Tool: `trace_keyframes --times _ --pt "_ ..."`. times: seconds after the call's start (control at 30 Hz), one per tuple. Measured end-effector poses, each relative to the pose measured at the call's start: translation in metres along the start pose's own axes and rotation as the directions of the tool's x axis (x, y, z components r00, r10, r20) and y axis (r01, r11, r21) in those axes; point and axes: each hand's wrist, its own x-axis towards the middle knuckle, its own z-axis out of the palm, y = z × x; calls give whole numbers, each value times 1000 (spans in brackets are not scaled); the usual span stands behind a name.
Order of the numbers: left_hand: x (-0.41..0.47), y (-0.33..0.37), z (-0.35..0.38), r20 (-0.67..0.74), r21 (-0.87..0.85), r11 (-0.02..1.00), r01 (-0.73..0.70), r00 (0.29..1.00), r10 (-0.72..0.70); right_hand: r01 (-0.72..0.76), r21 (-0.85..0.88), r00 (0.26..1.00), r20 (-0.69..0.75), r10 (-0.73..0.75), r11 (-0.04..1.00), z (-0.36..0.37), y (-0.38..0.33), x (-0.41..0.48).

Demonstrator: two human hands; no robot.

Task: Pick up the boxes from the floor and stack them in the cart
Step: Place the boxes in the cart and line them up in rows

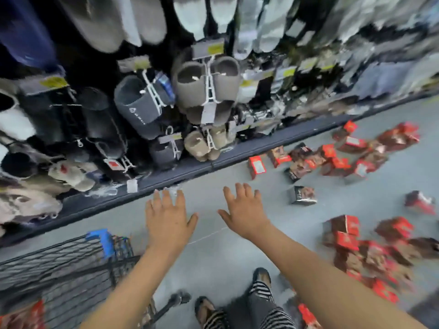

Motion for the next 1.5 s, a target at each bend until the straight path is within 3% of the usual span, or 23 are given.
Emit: trace_keyframes --times 0.17,0.33,0.5,0.7,0.77,0.9,1.0,1.03,1.1,1.17,1.23,1.37,1.5 --pt "54 110 18 17 57 962 -266 964 265 -282 78 959 43 279 956 33 114 -16" --pt "115 211 58 134 46 911 -410 906 401 -501 175 863 167 476 847 93 221 -17" --pt "201 298 131 232 41 902 -430 882 410 -601 248 793 302 529 760 170 321 15" --pt "305 362 255 179 52 935 -350 925 336 -698 225 706 374 602 679 301 404 70" --pt "339 375 300 189 129 923 -363 923 336 -744 237 660 407 632 624 351 421 91" --pt "412 399 404 101 126 909 -397 917 386 -835 313 548 399 736 452 454 449 136" --pt "464 415 472 -17 37 920 -390 920 391 -843 339 522 327 788 417 529 473 166" --pt "481 419 492 -50 -18 932 -362 931 361 -859 370 474 315 822 354 552 483 175" --pt "510 427 527 -79 -136 951 -279 959 271 -867 495 267 366 891 56 590 500 193" --pt "538 435 553 -132 -241 950 -201 976 173 -766 573 24 479 877 -292 621 516 207" --pt "562 443 569 -149 -347 934 -85 988 35 -613 599 -110 581 806 -516 644 526 217" --pt "596 456 585 -66 -478 873 94 987 -143 -341 673 -127 659 741 -657 677 530 233" --pt "594 465 590 -85 -460 888 25 994 -72 -251 714 -71 659 748 -653 693 529 238"
